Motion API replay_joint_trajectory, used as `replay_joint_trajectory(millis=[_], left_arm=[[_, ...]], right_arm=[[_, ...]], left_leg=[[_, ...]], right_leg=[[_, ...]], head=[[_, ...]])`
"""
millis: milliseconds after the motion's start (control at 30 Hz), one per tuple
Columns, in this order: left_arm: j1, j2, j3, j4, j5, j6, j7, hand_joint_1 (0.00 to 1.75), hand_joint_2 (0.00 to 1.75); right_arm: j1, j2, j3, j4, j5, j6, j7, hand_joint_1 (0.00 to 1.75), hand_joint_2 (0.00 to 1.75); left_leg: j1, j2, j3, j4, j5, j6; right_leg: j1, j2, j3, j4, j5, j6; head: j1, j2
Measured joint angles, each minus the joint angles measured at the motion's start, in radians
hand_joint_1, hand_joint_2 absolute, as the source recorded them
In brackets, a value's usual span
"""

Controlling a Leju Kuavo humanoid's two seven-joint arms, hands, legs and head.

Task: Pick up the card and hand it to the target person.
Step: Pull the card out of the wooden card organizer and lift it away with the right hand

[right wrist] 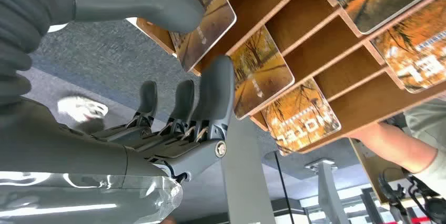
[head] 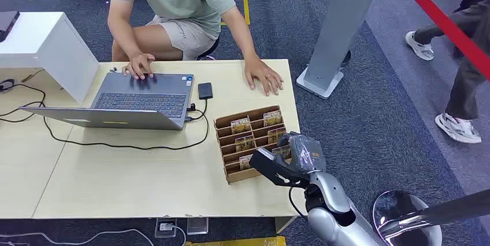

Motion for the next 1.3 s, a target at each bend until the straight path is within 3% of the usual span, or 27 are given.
replay_joint_trajectory(millis=[133,333,600,700,833,1067,1233,1300], left_arm=[[0.0,0.0,-0.007,0.0,0.002,-0.001,-0.002,0.0,0.0],[0.0,0.0,-0.011,0.0,0.008,-0.001,-0.005,0.0,0.0],[0.0,0.0,-0.013,0.0,0.008,-0.001,-0.008,0.0,0.0],[0.0,0.0,-0.013,0.0,0.008,-0.001,-0.009,0.0,0.0],[0.0,0.0,-0.013,0.0,0.01,-0.001,-0.01,0.0,0.0],[0.0,0.0,-0.013,0.0,0.02,0.001,-0.015,0.0,0.0],[0.0,0.0,-0.013,0.0,0.021,0.001,-0.019,0.0,0.0],[0.0,0.0,-0.013,0.0,0.021,0.001,-0.019,0.0,0.0]], right_arm=[[0.001,0.0,0.0,0.007,-0.001,0.002,0.004,0.93,1.75],[0.002,0.001,-0.001,0.022,-0.007,-0.001,0.005,0.75,1.75],[0.003,0.008,-0.009,0.045,-0.01,-0.005,0.004,0.76,1.75],[0.003,0.009,-0.01,0.052,-0.01,-0.006,0.004,0.92,1.75],[0.003,0.009,-0.01,0.061,-0.011,-0.007,0.004,1.34,1.75],[0.001,0.01,-0.012,0.067,-0.019,-0.008,-0.005,1.39,1.75],[0.001,0.01,-0.014,0.069,-0.025,-0.01,-0.007,1.71,1.75],[0.001,0.01,-0.015,0.069,-0.028,-0.01,-0.007,1.75,1.75]], left_leg=[[0.0,0.0,0.0,0.0,0.0,0.0],[0.0,0.0,0.0,0.0,0.0,0.0],[0.0,0.0,0.0,0.0,0.0,0.0],[0.0,0.0,0.0,0.0,0.0,0.0],[0.0,0.0,0.0,0.0,0.0,0.0],[0.0,0.0,0.0,0.0,0.0,0.0],[0.0,0.0,0.0,0.0,0.0,0.0],[0.0,0.0,0.0,0.0,0.0,0.0]], right_leg=[[0.0,0.0,0.0,0.0,0.0,0.0],[0.0,0.0,0.0,0.0,0.0,0.0],[0.0,0.0,0.0,0.0,0.0,0.0],[0.0,0.0,0.0,0.0,0.0,0.0],[0.0,0.0,0.0,0.0,0.0,0.0],[0.0,0.0,0.0,0.0,0.0,0.0],[0.0,0.0,0.0,0.0,0.0,0.0],[0.0,0.0,0.0,0.0,0.0,0.0]], head=[[0.0,0.0],[0.0,0.0],[0.0,0.0],[0.0,0.0],[0.0,0.0],[0.0,0.0],[0.0,0.0],[0.0,0.0]])
